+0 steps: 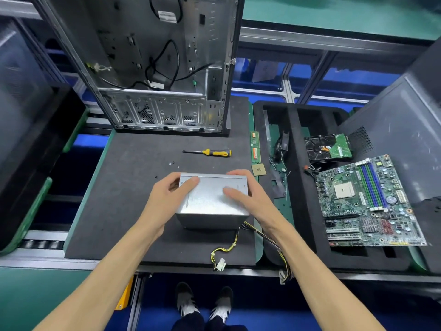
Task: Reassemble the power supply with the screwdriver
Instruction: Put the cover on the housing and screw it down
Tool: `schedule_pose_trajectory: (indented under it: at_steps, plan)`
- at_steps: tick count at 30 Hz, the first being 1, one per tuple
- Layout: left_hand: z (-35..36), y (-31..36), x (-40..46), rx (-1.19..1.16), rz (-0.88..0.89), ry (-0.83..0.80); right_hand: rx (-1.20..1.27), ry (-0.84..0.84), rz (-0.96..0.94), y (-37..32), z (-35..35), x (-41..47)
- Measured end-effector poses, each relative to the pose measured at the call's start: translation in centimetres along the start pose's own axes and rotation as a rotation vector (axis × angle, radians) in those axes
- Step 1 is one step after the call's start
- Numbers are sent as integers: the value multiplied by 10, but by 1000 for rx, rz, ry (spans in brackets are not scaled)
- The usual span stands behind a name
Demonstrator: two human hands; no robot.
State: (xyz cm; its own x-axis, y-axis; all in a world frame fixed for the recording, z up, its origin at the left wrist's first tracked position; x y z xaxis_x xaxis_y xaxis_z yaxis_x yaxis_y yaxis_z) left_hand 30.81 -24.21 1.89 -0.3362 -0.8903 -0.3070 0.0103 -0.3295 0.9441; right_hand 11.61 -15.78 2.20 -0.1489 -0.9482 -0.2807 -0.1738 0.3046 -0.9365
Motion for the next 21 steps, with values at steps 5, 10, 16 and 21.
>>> schedule_pose_trajectory:
  at_steps: [5,10,16,21]
  plan:
    - [-1,-1,1,6,-11,-3,-681,-63,-276,-35,-9,-11]
    - [-4,-4,3,51,-25,-2,-1382,-171,-329,-64,33,7]
    - [-45,-41,6,-396,-225,17,-1388,-99,-335,-66,38,12]
    - [-66,-65,-5,-444,-253,72,-1218,-11,-259,-71,13,13]
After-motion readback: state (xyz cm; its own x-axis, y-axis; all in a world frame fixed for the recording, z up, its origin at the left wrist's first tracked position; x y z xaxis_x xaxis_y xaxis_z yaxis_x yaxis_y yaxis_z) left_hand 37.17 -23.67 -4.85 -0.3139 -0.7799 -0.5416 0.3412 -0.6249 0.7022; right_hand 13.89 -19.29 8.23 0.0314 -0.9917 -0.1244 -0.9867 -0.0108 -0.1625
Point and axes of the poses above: each hand's wrist, its own x-axis towards the middle knuckle, its own z-axis out of the palm, y = z × x, the point moved 7 cm from there along x, towards the middle knuckle, and after that the axes turned 11 degrees about -x, right-handed, at the moved point
